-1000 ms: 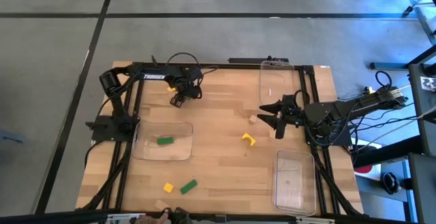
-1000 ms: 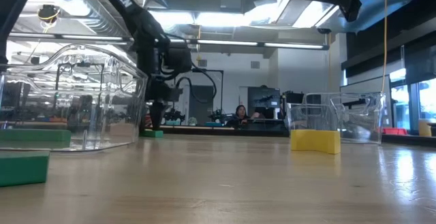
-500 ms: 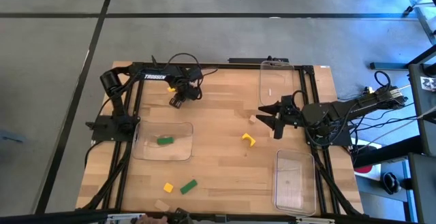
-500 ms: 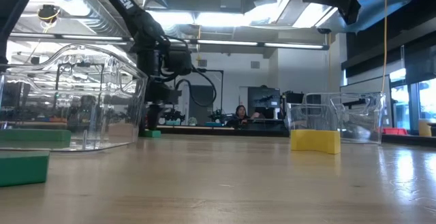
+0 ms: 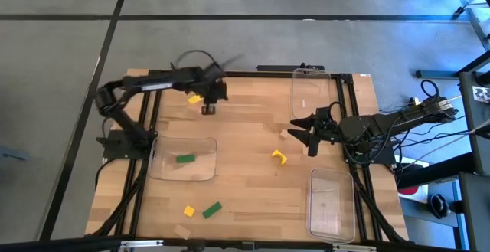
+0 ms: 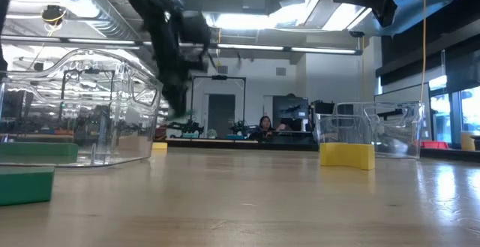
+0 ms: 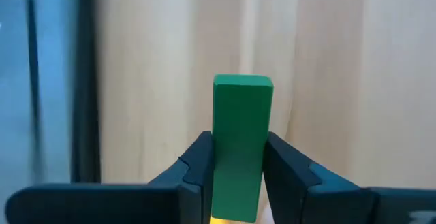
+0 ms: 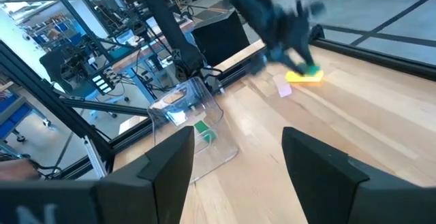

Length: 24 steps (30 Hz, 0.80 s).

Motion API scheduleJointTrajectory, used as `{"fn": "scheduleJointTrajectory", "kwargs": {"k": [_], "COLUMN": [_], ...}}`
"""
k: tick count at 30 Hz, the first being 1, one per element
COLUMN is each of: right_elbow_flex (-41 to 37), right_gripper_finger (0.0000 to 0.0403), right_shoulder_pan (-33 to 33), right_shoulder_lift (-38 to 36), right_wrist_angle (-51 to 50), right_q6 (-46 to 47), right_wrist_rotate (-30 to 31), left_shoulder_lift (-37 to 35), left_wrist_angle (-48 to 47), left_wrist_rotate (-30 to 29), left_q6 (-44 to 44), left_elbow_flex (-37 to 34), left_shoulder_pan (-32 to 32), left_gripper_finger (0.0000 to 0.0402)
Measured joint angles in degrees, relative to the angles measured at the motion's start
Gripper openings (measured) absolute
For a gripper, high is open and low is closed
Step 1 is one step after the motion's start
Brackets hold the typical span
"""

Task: Sort & place blocks by color
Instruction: Put the top green block into the left transparent bin

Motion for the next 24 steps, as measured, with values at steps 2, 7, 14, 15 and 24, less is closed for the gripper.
{"fn": "scheduleJointTrajectory", "kwargs": {"k": [2, 7, 14, 15, 24], "right_elbow_flex": [0.0, 0.0, 0.0, 0.0, 0.0], "right_gripper_finger": [0.0225, 0.0225, 0.0225, 0.0225, 0.0225], "right_shoulder_pan": [0.0, 0.0, 0.0, 0.0, 0.0], "right_shoulder_lift": [0.0, 0.0, 0.0, 0.0, 0.0], "right_wrist_angle": [0.0, -0.5, -0.4, -0.3, 5.6], "right_q6": [-0.2, -1.3, -3.2, -3.6, -12.2], "right_wrist_rotate": [0.0, 0.5, 0.6, 0.6, 0.5], "left_shoulder_lift": [-5.1, -17.5, -31.1, -32.6, -38.1], "left_wrist_angle": [2.3, 9.4, 27.0, 30.1, 50.7], "left_wrist_rotate": [4.6, 12.6, 7.7, 5.7, -11.1], "left_q6": [-8.4, -25.8, -41.1, -43.0, -51.1], "left_elbow_flex": [0.2, -1.2, -11.0, -13.2, -28.3], "left_shoulder_pan": [0.0, -3.2, -18.0, -20.5, -38.0], "left_gripper_finger": [0.0085, 0.0085, 0.0085, 0.0085, 0.0085]}}
